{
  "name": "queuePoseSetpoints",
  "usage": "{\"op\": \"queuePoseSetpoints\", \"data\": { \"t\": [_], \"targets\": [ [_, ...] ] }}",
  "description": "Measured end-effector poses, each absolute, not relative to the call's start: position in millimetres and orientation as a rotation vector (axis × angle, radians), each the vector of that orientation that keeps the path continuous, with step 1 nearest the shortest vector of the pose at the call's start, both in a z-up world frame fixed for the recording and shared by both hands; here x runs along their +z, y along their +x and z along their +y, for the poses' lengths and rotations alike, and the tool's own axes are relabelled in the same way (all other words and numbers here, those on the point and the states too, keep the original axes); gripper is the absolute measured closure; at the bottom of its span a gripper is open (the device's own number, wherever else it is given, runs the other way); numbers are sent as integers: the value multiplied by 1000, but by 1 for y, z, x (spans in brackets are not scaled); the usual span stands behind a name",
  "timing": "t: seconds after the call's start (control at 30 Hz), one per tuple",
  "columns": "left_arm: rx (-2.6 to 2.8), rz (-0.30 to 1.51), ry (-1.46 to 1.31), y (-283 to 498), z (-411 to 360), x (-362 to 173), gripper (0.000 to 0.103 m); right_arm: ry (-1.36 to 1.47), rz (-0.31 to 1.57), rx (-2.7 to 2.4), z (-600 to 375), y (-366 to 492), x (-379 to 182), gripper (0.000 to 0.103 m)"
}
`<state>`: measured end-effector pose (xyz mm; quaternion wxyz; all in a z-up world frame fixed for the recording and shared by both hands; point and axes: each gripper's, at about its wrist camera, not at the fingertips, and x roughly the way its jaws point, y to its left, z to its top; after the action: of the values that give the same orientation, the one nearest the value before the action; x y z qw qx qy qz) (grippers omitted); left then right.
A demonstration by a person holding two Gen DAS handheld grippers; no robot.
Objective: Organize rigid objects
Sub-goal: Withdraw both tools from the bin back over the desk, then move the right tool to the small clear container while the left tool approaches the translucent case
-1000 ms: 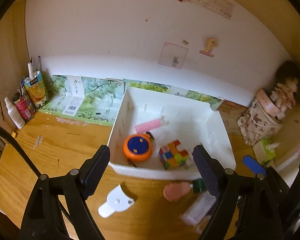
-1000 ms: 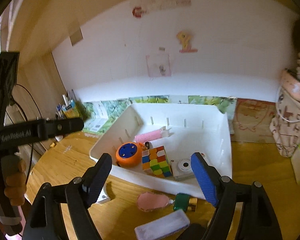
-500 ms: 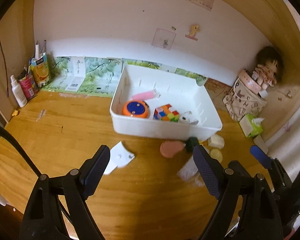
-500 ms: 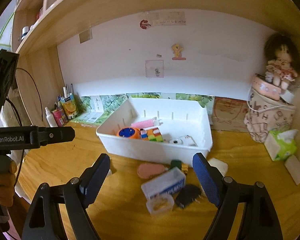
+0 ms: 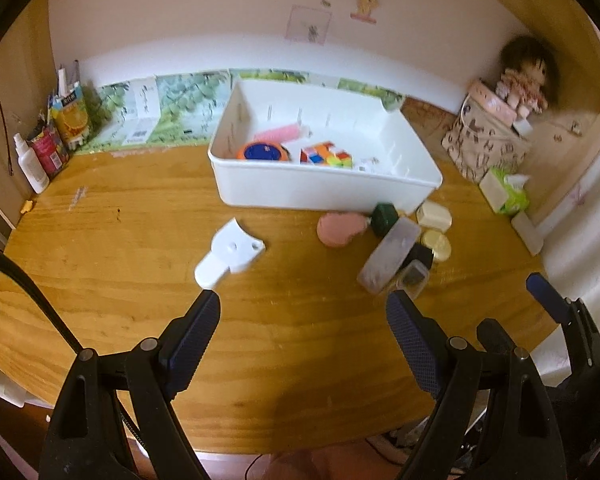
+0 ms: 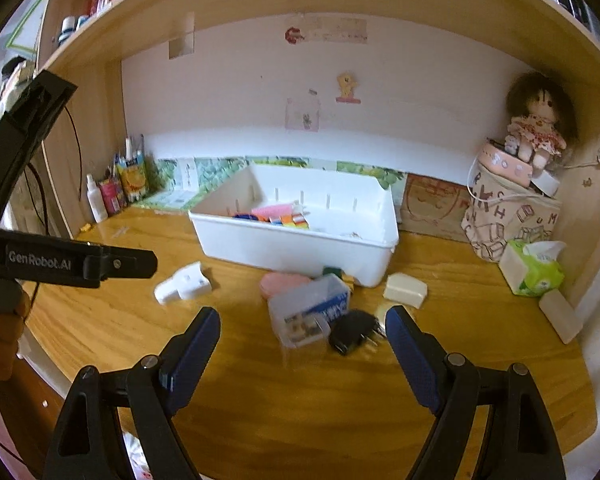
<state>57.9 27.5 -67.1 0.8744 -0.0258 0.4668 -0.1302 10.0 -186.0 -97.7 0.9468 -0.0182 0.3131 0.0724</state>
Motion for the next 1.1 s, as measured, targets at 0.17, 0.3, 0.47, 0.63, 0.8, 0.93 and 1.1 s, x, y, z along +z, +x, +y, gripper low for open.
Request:
{"op": "queuePoseSetpoints", "data": {
  "t": [0.17,0.3,0.47,0.63,0.8,0.93,1.1],
  "targets": [
    [-270,1020,-25,59,17,-78,16,-49,667,179,-200,16,-110,18],
    [-261,1038,-3,63,3,-82,16,-56,696,257,-210,28,-119,18],
    [-260,1055,4,78,-21,-87,16,-112,716,356,-212,45,-132,18],
    [-268,1076,15,102,-48,-92,16,-199,726,468,-207,57,-148,18],
    [-292,1112,19,124,-71,-102,16,-273,734,570,-199,62,-165,18],
    [-304,1157,70,141,-91,-114,16,-303,724,635,-194,66,-175,18],
    [-323,1226,147,152,-111,-131,16,-334,721,688,-190,74,-187,18]
  ]
}}
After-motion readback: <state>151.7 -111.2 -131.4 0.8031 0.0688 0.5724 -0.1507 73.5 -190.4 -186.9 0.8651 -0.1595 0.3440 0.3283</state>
